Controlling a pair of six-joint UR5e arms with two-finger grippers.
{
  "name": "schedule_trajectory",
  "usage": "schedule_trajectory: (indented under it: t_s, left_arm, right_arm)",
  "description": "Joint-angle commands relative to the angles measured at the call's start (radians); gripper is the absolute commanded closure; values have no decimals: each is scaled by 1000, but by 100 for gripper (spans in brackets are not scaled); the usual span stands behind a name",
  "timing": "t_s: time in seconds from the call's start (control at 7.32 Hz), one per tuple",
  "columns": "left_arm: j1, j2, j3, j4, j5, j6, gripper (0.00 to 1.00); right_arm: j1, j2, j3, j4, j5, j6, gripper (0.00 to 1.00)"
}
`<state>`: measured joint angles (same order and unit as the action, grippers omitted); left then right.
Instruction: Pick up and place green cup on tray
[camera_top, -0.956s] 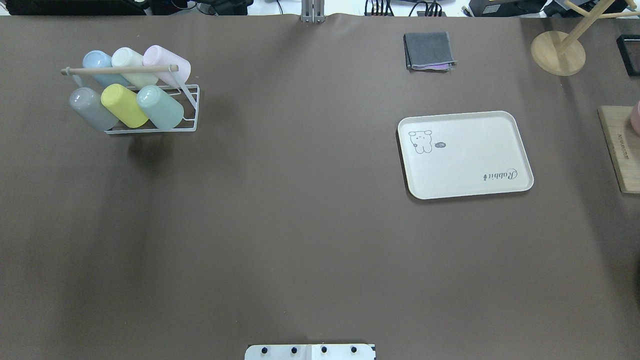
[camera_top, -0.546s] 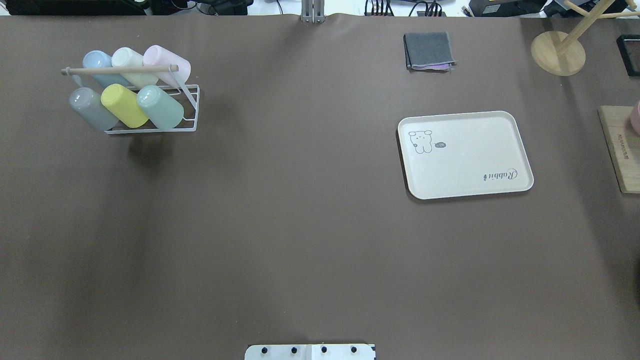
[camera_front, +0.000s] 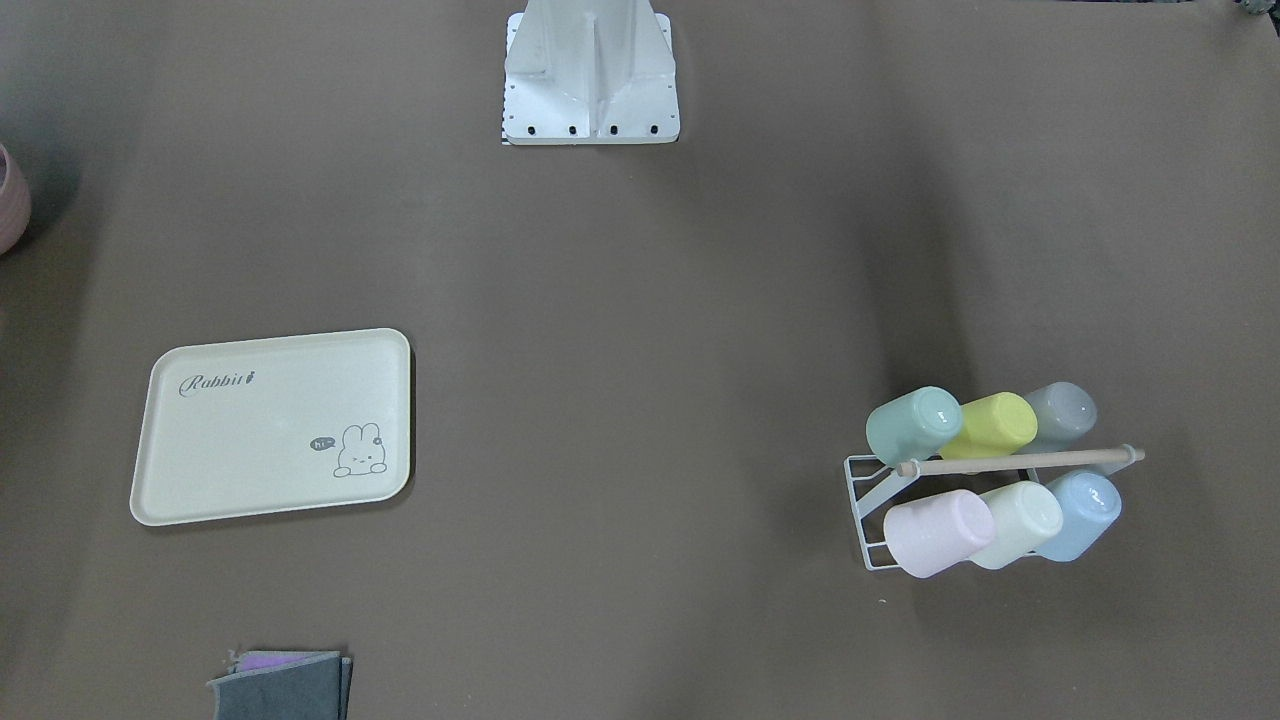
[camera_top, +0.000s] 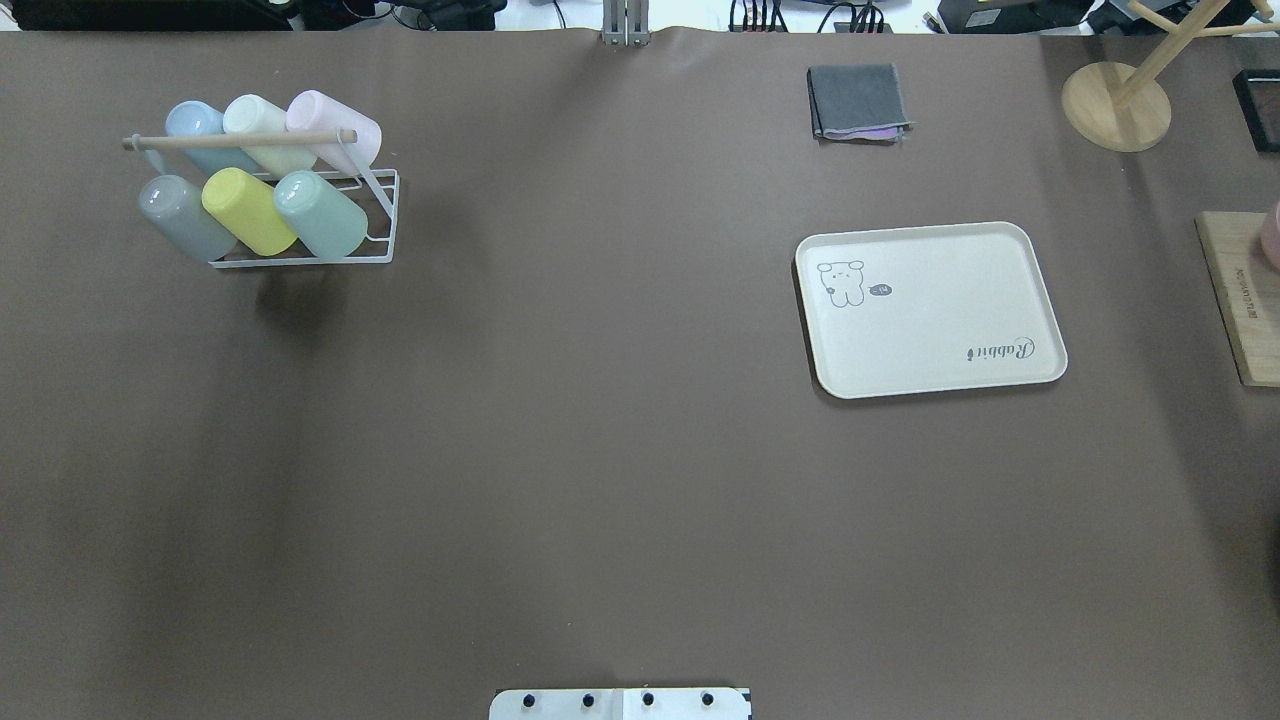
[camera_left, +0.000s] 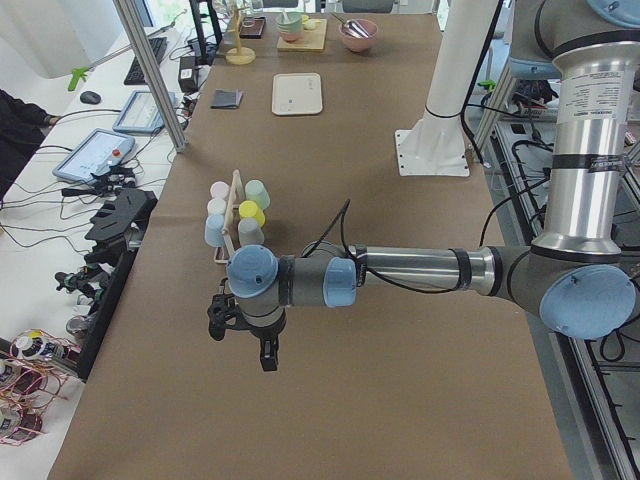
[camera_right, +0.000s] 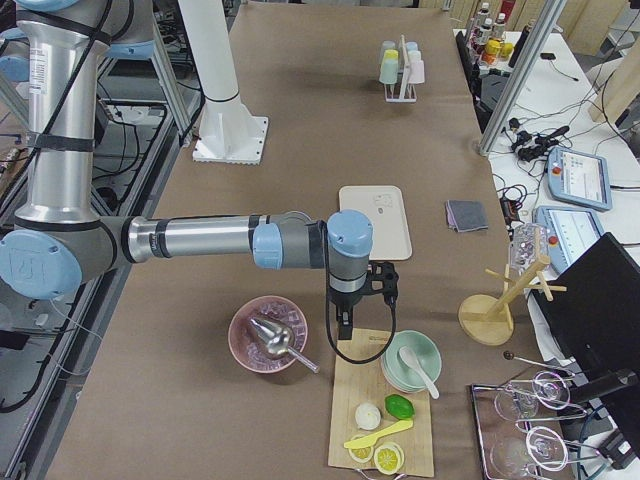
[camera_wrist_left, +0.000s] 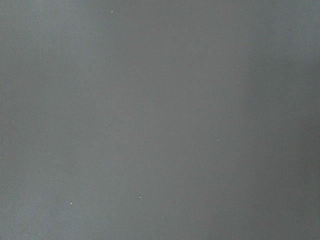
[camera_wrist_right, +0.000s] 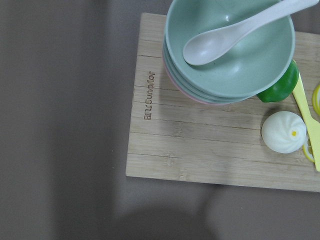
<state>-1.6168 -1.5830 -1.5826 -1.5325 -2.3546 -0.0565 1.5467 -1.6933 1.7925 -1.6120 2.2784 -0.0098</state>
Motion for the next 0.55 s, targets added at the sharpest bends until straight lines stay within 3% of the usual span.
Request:
schedule_trajectory:
  t_s: [0.0, 0.27, 0.41]
  left_arm:
    - [0, -5, 0, 2, 0, -2, 2]
    - [1, -15, -13, 17, -2, -3, 2]
    - [3, -46, -20, 20, -20, -102, 2]
  right_arm:
    - [1, -18, 11, 0, 4, -7, 0]
    - [0, -3, 30, 0, 21, -3, 0]
    - [-4, 7, 19, -2, 71, 4, 0]
